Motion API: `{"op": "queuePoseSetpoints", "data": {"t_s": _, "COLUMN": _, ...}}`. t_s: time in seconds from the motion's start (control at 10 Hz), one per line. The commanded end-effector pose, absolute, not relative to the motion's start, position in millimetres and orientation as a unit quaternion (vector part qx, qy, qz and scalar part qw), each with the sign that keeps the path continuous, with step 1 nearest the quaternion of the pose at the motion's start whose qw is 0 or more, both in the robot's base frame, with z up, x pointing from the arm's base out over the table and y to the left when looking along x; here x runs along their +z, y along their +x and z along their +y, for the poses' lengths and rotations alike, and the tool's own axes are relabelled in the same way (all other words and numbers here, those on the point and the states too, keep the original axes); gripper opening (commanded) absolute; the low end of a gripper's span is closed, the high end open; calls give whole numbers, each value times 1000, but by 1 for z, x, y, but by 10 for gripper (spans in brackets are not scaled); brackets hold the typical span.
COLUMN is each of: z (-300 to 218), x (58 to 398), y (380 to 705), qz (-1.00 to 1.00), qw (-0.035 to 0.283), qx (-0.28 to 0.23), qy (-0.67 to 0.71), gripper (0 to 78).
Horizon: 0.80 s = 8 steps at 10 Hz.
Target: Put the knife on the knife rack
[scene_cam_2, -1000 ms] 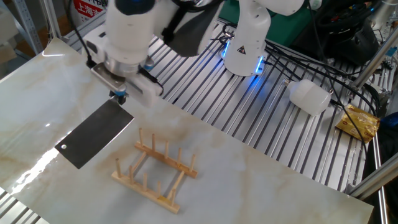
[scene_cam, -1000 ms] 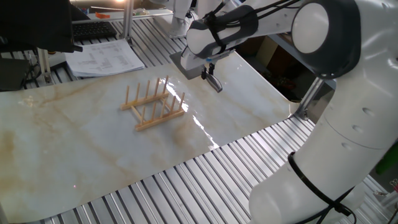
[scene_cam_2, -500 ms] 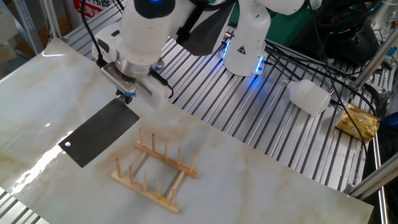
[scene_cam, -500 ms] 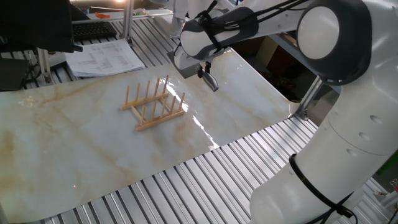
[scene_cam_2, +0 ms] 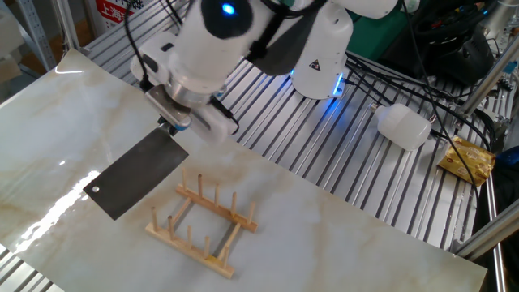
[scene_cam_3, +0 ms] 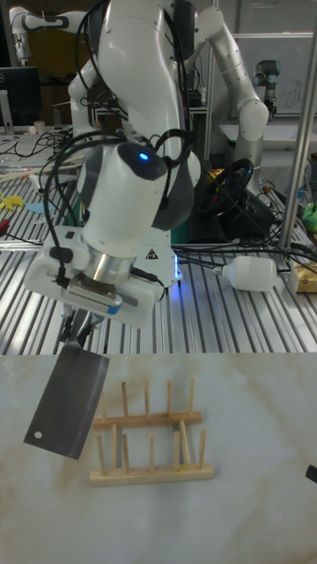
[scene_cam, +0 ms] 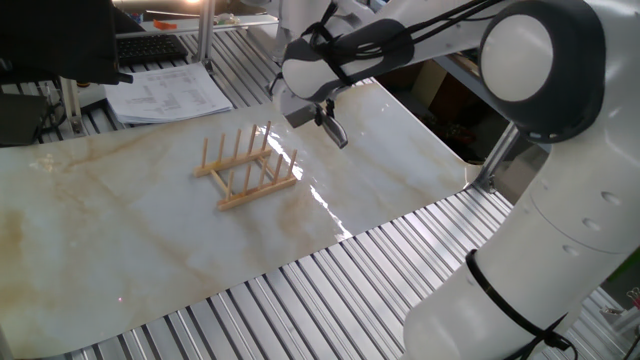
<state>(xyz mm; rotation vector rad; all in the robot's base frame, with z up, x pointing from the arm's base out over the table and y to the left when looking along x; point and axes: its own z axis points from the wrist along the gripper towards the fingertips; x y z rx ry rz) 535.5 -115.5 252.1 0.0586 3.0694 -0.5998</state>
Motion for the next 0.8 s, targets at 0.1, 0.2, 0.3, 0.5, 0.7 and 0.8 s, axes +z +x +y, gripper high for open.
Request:
{"op": "queuePoseSetpoints", "data": {"t_s": 0.1, "z": -109, "x": 251, "y": 532, "qz": 978, "qw": 9, "qx": -209, "qy": 18, "gripper": 11}}
{"op": "queuePoseSetpoints", "data": {"t_s": 0.2, "z": -107, "x": 250, "y": 530, "qz": 977, "qw": 9, "qx": -211, "qy": 18, "gripper": 11}}
{"op": "queuePoseSetpoints", "data": {"t_s": 0.3, "z": -105, "x": 248, "y": 528, "qz": 977, "qw": 7, "qx": -212, "qy": 18, "gripper": 11}}
{"op": "queuePoseSetpoints", "data": {"t_s": 0.5, "z": -103, "x": 246, "y": 529, "qz": 976, "qw": 6, "qx": -217, "qy": 14, "gripper": 11}}
{"op": "queuePoseSetpoints", "data": {"t_s": 0.7, "z": -102, "x": 244, "y": 531, "qz": 975, "qw": 5, "qx": -223, "qy": 13, "gripper": 11}}
{"op": "queuePoseSetpoints", "data": {"t_s": 0.8, "z": -101, "x": 244, "y": 531, "qz": 975, "qw": 4, "qx": -223, "qy": 13, "gripper": 11}}
